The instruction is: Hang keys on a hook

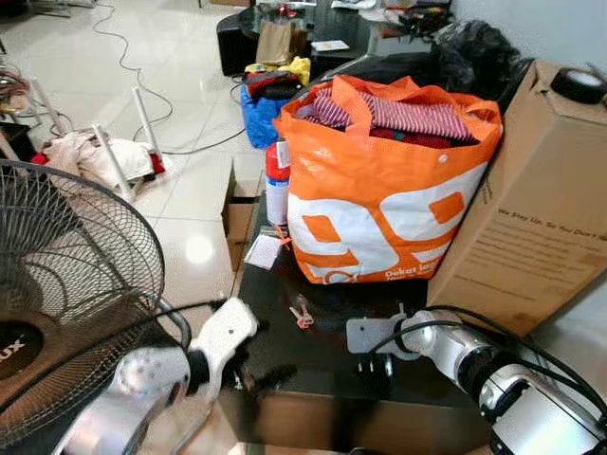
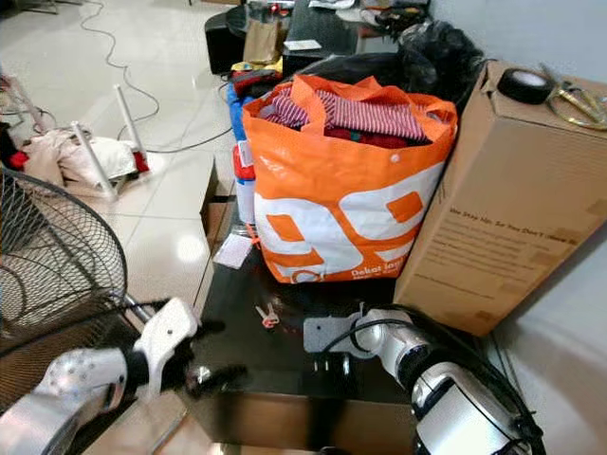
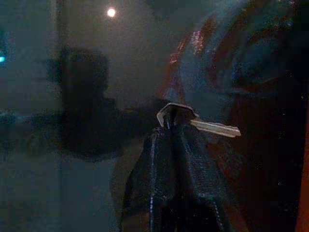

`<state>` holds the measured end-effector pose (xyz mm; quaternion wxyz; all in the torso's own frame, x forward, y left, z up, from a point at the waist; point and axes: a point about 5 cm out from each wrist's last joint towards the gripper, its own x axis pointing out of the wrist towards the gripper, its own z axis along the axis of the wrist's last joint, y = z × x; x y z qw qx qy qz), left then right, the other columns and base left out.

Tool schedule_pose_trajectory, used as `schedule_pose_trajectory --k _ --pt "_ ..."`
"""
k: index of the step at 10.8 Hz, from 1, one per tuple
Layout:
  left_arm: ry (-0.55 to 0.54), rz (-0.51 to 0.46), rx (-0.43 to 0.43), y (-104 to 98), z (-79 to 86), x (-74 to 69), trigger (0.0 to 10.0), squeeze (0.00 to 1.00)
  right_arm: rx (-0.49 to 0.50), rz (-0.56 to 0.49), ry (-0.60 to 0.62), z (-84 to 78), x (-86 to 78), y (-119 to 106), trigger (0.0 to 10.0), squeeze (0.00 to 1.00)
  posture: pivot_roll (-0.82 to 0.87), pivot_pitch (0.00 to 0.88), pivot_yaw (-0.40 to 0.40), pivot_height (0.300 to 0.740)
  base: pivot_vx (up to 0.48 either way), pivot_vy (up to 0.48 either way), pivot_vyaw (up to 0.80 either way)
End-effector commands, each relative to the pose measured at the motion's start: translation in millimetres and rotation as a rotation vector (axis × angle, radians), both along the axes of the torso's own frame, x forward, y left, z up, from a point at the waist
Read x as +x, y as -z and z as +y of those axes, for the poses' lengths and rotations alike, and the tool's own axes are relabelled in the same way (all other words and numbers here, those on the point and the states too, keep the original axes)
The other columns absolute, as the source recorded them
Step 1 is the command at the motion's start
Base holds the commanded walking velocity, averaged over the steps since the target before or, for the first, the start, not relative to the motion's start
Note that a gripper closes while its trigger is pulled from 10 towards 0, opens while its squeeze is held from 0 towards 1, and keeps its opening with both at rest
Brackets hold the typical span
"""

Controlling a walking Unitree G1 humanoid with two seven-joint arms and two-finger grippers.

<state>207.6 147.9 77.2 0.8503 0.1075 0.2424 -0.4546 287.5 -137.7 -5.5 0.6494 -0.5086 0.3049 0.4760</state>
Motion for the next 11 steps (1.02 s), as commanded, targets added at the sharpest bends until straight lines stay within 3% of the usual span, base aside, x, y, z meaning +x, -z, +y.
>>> schedule_pose_trajectory --k 1,3,5,6,8,9,10,11 --pt "0.008 -0.015 0.005 -0.5 -1.1 3.6 10.0 0.00 0.016 -0.031 0.052 -1.6 8.3 -6.8 0.0 0.00 -0.11 0.000 -0.009 0.740 0.000 0.000 0.00" --pt "0.001 -0.057 0.011 -3.5 -0.1 13.9 10.0 0.00 0.173 -0.089 0.126 4.3 21.2 -24.0 0.0 0.00 -0.10 0.000 0.001 0.740 0.000 0.000 0.00" --pt "-0.055 -0.118 -0.015 -10.1 1.0 22.7 10.0 0.00 0.434 -0.172 0.243 0.3 29.4 -49.5 0.0 0.00 -0.08 0.000 -0.007 0.740 0.000 0.000 0.00" --pt "-0.097 -0.154 -0.025 -13.6 2.3 26.3 10.0 0.00 0.592 -0.209 0.317 -2.6 28.9 -63.9 0.0 0.00 -0.07 0.000 -0.013 0.740 0.000 0.000 0.00" --pt "-0.216 -0.210 -0.115 -28.3 5.3 31.1 10.0 0.00 0.921 -0.181 0.495 -14.4 4.9 -91.1 0.0 0.00 -0.06 0.000 -0.017 0.740 0.000 0.000 0.00" --pt "-0.244 -0.198 -0.113 -27.0 7.3 31.1 10.0 0.00 0.791 -0.047 0.580 -31.4 -12.5 -69.8 0.0 0.00 -0.05 0.000 -0.019 0.740 0.000 0.000 0.00" --pt "-0.252 -0.197 -0.075 -23.6 10.4 33.1 10.0 0.00 0.535 -0.039 0.527 -50.1 -25.6 -53.2 0.0 0.00 -0.04 0.000 -0.021 0.740 0.000 0.000 0.00" --pt "-0.241 -0.203 -0.054 -22.4 11.9 34.5 10.0 0.00 0.766 0.050 0.682 -41.1 -30.0 -65.7 0.0 0.00 -0.04 0.000 -0.021 0.740 0.000 0.000 0.00"
